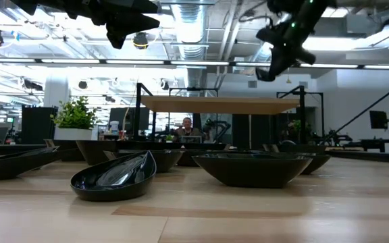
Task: Pick & Place Mini shaped plates
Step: Stack the black drop shaped plate on top of the black drop shaped plate on the shelf
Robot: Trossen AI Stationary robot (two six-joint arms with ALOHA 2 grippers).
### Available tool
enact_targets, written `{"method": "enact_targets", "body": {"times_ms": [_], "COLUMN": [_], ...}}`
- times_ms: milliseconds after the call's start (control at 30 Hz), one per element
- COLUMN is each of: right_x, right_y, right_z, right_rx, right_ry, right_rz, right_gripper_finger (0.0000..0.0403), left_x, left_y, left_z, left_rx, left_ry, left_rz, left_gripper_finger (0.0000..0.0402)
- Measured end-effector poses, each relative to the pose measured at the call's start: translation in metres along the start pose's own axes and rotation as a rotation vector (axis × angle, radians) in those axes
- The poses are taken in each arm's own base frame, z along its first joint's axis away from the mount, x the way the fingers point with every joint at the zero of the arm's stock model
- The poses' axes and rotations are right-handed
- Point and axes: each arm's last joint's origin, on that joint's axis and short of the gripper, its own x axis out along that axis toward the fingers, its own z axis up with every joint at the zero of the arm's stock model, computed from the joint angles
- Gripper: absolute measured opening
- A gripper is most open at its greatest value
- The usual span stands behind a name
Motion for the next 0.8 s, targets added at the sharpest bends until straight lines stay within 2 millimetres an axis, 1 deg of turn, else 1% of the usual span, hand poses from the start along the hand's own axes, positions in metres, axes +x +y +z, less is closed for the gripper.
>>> {"method": "enact_targets", "body": {"times_ms": [100,233,367,800], "right_x": [0.009,0.019,0.025,0.024], "right_y": [-0.012,-0.021,-0.023,-0.021], "right_z": [0.005,0.006,0.006,0.006], "right_rx": [0.032,0.039,0.031,0.019], "right_ry": [0.022,0.062,0.083,0.078], "right_rz": [0.015,-0.003,-0.013,-0.007], "right_gripper_finger": [0.0001,0.0001,0.0001,0.0001], "left_x": [0.000,0.000,0.000,0.000], "left_y": [0.000,0.000,0.000,0.000], "left_z": [0.000,0.000,0.000,0.000], "left_rx": [0.000,0.000,0.000,0.000], "left_ry": [0.001,0.000,0.000,0.001], "left_rz": [0.000,0.000,0.000,0.000], "left_gripper_finger": [0.0159,0.0159,0.0159,0.0159]}}
